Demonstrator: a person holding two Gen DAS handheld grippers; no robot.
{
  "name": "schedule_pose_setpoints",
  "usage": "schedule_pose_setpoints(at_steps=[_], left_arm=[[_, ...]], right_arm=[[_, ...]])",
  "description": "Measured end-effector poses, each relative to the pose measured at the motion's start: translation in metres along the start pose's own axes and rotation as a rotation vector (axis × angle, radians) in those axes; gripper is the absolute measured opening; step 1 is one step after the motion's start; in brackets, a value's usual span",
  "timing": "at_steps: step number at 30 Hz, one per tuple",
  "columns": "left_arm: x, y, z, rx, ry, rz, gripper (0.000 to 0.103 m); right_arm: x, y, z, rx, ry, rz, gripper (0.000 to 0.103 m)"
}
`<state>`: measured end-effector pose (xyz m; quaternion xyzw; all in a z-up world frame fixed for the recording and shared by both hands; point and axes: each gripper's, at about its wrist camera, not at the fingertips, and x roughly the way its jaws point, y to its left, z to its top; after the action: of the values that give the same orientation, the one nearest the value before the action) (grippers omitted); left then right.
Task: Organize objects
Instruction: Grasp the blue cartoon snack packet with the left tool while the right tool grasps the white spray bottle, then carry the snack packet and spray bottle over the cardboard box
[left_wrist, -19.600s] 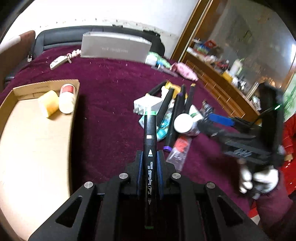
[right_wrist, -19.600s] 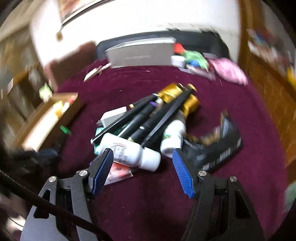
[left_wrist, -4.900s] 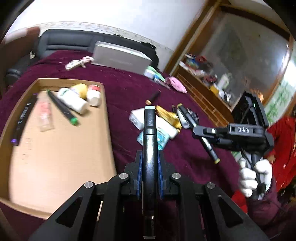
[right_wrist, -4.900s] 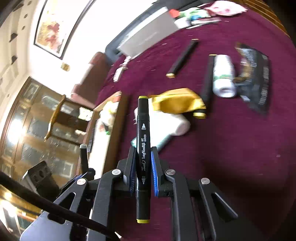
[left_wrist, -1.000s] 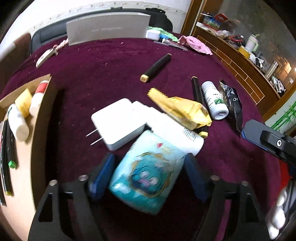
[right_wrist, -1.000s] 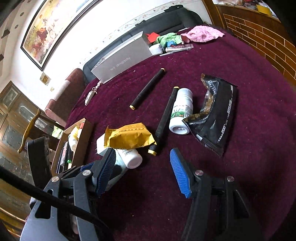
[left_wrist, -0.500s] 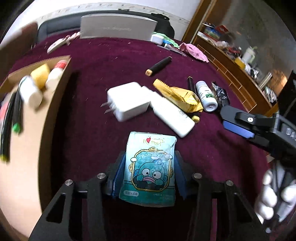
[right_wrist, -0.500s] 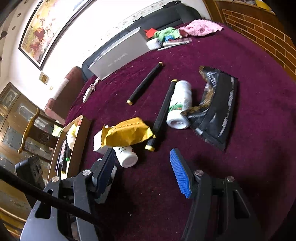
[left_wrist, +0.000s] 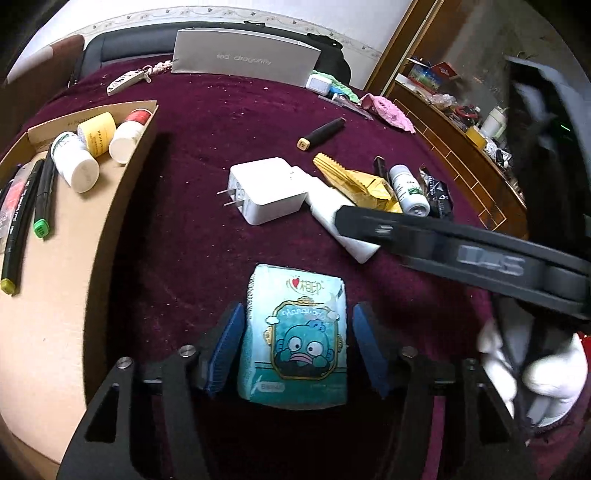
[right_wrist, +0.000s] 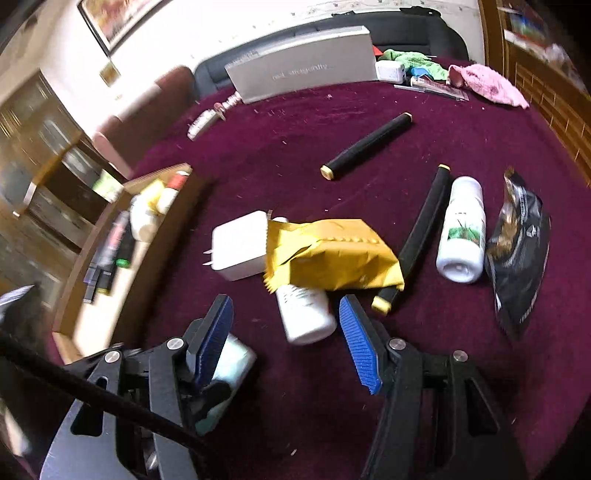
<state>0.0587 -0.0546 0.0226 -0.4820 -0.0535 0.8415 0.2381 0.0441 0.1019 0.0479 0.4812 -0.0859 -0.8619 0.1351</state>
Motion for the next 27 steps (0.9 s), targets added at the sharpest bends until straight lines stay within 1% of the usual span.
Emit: schedule_pose_setpoints(at_steps=[1, 2, 4, 7, 9, 11, 12, 13, 14, 15, 16, 18, 21, 26, 27], left_arm=[[0.001, -0.001, 0.0, 0.005, -0.001, -0.002, 0.062], [0.001, -0.003, 0.0, 0.01, -0.001, -0.001, 0.066], [0.003, -0.008, 0.0, 0.032, -0.007, 0.012, 0.068], [0.006, -0.017, -0.003, 0.077, -0.027, 0.063, 0.069], [0.009, -0.023, -0.004, 0.102, -0.023, 0.095, 0.069], [0.011, -0.025, -0.004, 0.118, -0.019, 0.111, 0.068], [0.011, -0.026, -0.004, 0.122, -0.019, 0.116, 0.067], [0.011, -0.025, -0.003, 0.122, -0.023, 0.123, 0.059], [0.01, -0.024, -0.003, 0.121, -0.03, 0.123, 0.043], [0.009, -0.022, -0.003, 0.116, -0.035, 0.107, 0.041], [0.007, -0.018, -0.003, 0.101, -0.038, 0.087, 0.039], [0.004, -0.014, -0.003, 0.088, -0.047, 0.074, 0.035], [-0.001, -0.015, -0.006, 0.094, -0.074, 0.051, 0.033], [-0.01, -0.021, -0.011, 0.124, -0.092, 0.059, 0.03], [-0.012, -0.021, -0.013, 0.124, -0.092, 0.05, 0.029]], right_arm=[[0.004, 0.001, 0.002, -0.005, 0.008, -0.013, 0.046], [0.008, 0.003, 0.005, -0.01, 0.015, -0.028, 0.045], [0.013, 0.006, 0.009, -0.03, 0.02, -0.058, 0.045], [0.02, 0.013, 0.014, -0.065, 0.038, -0.103, 0.045], [0.029, 0.017, 0.019, -0.089, 0.064, -0.139, 0.045], [0.037, 0.019, 0.02, -0.117, 0.093, -0.173, 0.045], [0.036, 0.021, 0.019, -0.131, 0.087, -0.182, 0.044], [0.036, 0.022, 0.019, -0.139, 0.095, -0.189, 0.043], [0.035, 0.022, 0.018, -0.147, 0.094, -0.198, 0.04], [0.034, 0.022, 0.017, -0.153, 0.093, -0.207, 0.031], [0.032, 0.021, 0.017, -0.154, 0.093, -0.207, 0.027], [0.028, 0.017, 0.015, -0.131, 0.093, -0.176, 0.027], [0.019, 0.011, 0.008, -0.101, 0.079, -0.157, 0.027], [0.0, 0.004, -0.005, -0.05, 0.051, -0.111, 0.027], [-0.004, 0.002, -0.008, -0.042, 0.044, -0.103, 0.027]])
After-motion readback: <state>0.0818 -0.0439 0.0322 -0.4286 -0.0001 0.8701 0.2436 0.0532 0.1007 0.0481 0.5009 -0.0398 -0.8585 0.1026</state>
